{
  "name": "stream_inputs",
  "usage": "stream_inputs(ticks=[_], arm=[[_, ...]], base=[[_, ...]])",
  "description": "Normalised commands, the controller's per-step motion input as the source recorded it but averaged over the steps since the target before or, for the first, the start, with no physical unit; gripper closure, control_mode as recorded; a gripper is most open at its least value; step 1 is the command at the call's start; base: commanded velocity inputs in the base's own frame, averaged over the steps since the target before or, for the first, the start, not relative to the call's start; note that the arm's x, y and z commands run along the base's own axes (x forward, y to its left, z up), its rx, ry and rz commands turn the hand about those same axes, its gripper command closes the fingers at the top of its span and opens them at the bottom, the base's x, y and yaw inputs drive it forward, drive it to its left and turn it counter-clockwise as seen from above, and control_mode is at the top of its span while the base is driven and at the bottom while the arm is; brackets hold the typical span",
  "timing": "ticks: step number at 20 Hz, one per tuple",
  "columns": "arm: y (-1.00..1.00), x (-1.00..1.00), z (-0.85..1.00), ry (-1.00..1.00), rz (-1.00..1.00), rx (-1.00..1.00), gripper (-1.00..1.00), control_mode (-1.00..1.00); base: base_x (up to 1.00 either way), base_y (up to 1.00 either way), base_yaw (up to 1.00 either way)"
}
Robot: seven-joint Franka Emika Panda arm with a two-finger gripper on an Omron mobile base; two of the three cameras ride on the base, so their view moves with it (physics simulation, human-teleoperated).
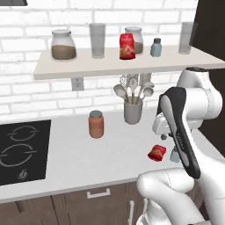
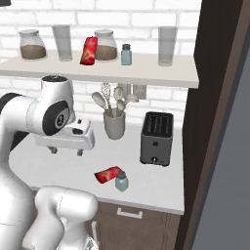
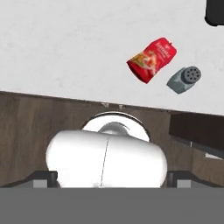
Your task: Put the shaker and condiment bottle from the counter next to their counterparts in the cabinet.
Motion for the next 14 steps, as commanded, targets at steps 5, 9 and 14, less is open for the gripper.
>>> stream_inputs(ticks=[5, 9, 14], arm=[[-0.25, -1.00, -0.02, -0.04, -0.01, 0.00, -1.00, -1.00], [-0.38, -0.93, -0.10, -0.01, -0.24, 0.01, -1.00, -1.00], [0.00, 0.05, -0.41, -0.03, -0.27, -0.04, -1.00, -1.00]], base=[[0.00, 0.00, 0.00], [0.00, 0.00, 0.00], [0.00, 0.00, 0.00]])
